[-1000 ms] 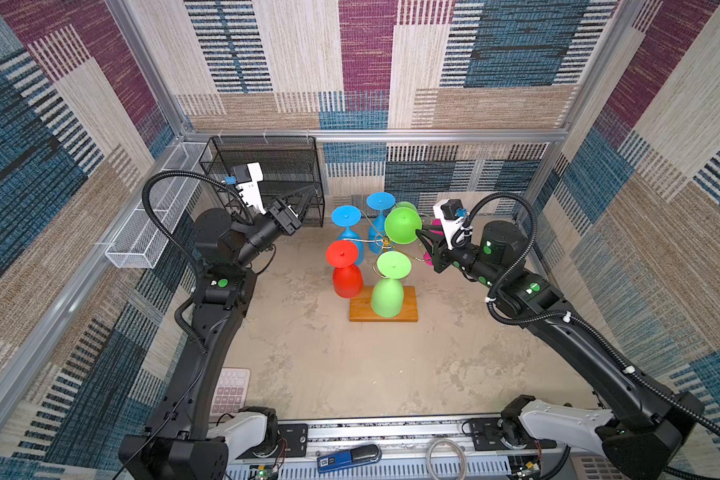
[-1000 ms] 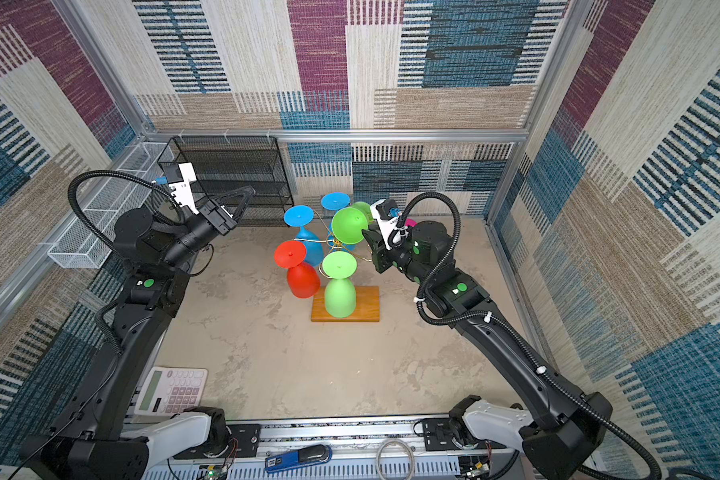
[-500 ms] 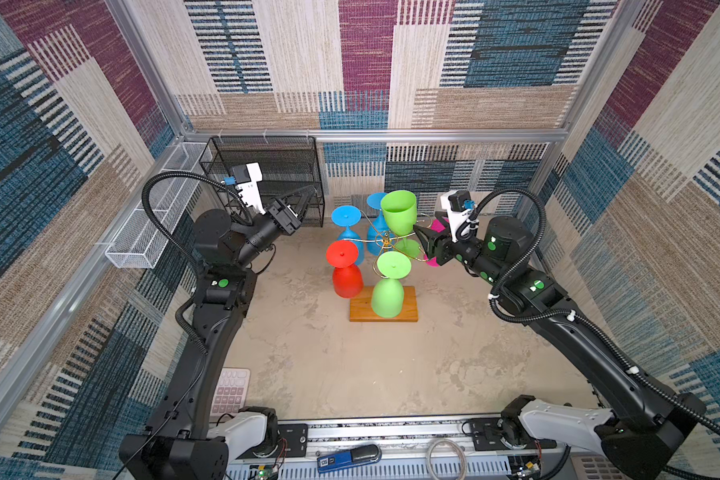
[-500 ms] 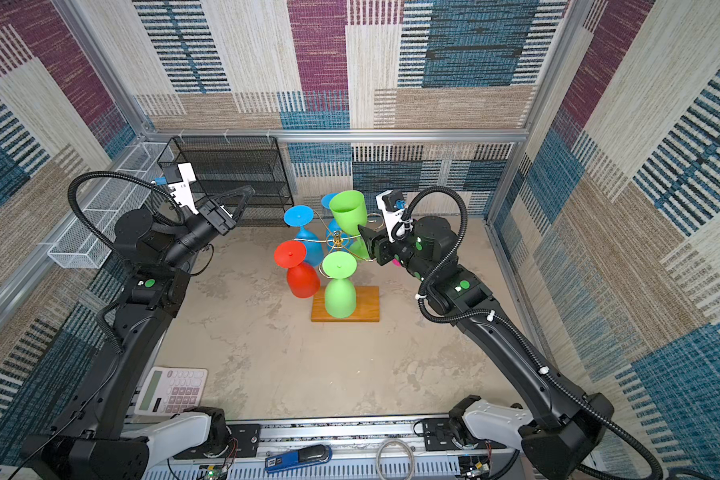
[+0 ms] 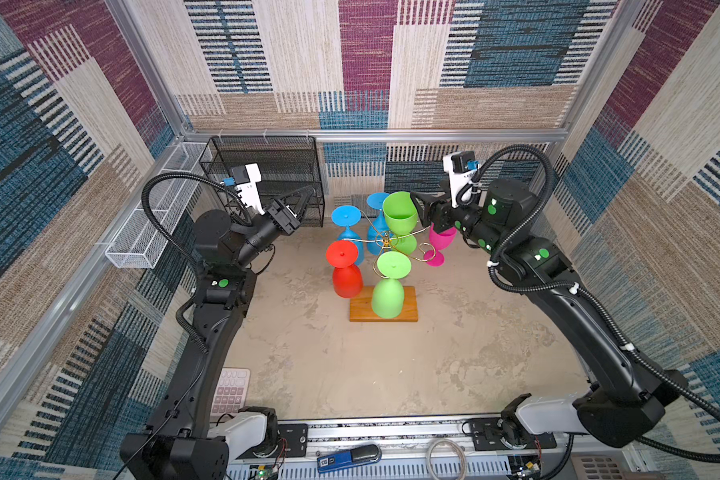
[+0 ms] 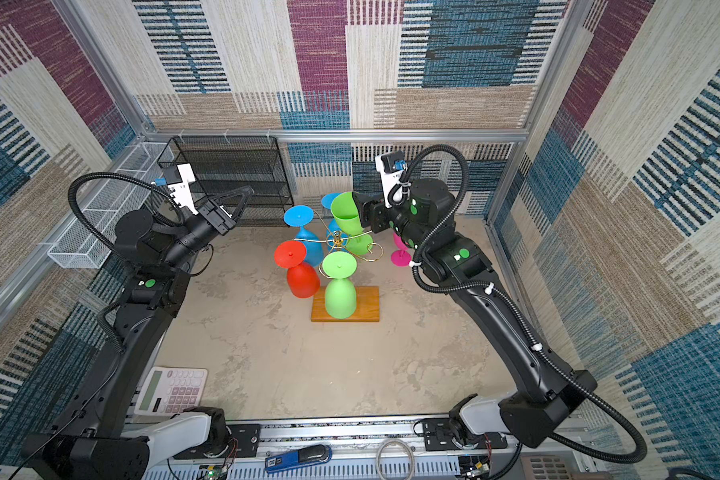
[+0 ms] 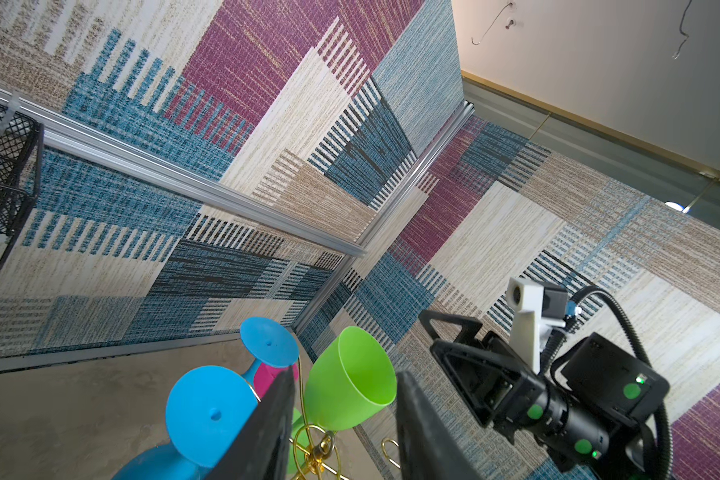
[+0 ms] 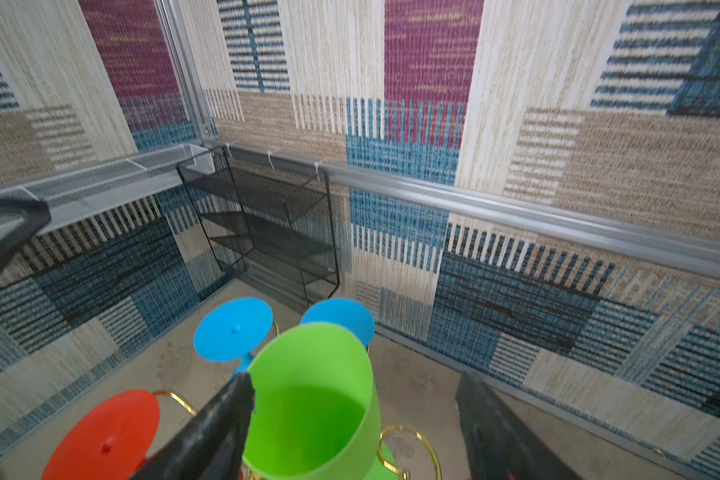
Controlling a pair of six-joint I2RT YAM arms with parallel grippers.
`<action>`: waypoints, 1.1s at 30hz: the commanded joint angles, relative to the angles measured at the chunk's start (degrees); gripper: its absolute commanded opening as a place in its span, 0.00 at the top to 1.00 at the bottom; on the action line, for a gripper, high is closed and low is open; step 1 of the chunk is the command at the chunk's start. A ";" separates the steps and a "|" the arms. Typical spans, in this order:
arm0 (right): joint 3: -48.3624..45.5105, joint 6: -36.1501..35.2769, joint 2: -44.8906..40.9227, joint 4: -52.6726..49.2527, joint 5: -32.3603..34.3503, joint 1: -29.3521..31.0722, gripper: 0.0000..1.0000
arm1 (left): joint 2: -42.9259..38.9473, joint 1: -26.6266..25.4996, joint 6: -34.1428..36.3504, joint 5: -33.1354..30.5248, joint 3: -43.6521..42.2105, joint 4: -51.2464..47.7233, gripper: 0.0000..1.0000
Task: Take the wine glass off the wine glass rack
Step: 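Lift the upper green glass up off its rack arm with the right gripper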
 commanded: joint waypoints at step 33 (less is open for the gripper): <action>36.00 3.98 23.53 -40.77 4.24 0.22 0.59 | -0.17 1.48 -4.94 2.95 -2.80 7.07 0.57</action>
